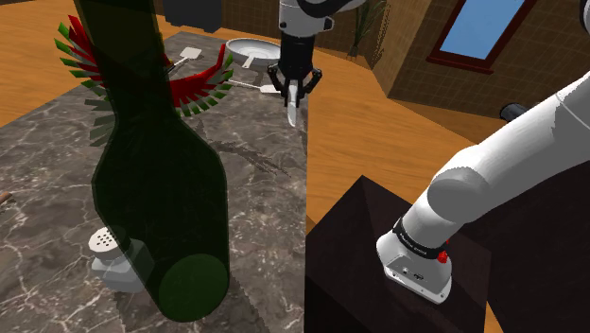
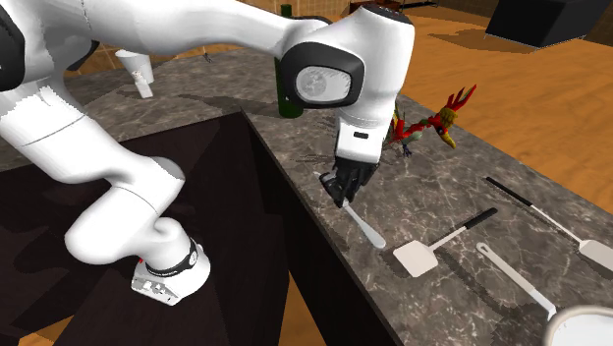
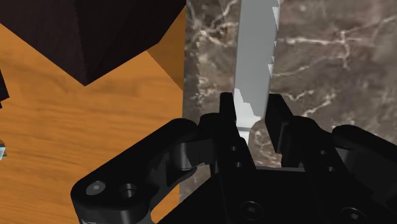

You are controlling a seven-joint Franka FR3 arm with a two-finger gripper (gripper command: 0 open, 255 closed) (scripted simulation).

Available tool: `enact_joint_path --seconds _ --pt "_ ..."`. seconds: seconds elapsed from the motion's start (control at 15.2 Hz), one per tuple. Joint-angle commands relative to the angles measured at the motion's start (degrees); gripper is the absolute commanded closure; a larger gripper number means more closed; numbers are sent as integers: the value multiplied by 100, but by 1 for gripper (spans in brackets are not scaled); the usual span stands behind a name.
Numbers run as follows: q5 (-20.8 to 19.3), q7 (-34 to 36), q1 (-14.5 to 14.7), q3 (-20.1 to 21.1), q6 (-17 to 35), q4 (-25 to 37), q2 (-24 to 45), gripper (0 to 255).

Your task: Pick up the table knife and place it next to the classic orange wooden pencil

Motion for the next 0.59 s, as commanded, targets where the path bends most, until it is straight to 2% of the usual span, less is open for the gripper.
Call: enact_joint_path --seconds 0.0,0.4,0.53 --pt "1 -4 -1 -7 -146 125 -17 255" --pt "-3 -19 -10 -31 -539 489 -48 255" --pt "67 256 102 154 -559 520 -41 255"
